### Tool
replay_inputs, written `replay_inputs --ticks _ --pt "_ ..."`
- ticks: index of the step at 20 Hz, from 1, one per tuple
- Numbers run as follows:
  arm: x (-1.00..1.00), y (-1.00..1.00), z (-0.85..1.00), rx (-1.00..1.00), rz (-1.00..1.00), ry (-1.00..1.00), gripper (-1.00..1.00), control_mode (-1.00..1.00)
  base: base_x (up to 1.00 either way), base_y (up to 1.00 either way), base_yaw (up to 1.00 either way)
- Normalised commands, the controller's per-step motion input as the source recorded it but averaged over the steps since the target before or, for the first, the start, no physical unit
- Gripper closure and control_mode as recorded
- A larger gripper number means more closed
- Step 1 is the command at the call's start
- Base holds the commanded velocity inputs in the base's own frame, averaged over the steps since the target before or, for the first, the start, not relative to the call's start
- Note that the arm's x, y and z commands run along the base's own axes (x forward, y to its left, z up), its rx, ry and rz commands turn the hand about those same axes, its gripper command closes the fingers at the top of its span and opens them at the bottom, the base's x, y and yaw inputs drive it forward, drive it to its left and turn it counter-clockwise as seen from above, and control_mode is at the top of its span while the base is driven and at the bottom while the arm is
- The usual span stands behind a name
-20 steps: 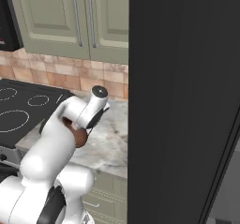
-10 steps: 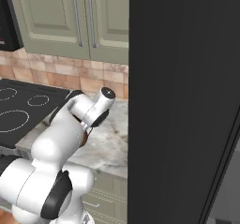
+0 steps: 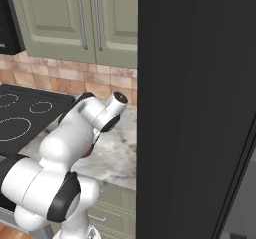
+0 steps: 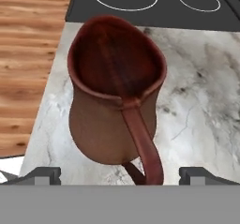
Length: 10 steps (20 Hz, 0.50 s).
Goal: Move the beet and hot dog from the top shelf to the second highest shelf to make space. Then, place the pitcher from the counter on the cleared top shelf.
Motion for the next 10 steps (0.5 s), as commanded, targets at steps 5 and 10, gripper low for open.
replay_inputs --ticks 5,10 --pt "0.0 0.05 0.0 0.0 0.08 0.0 -1.0 -1.0 0.0 0.0 0.0" --pt "0.0 0.24 0.0 0.0 0.05 0.0 -1.0 -1.0 0.0 0.0 0.0"
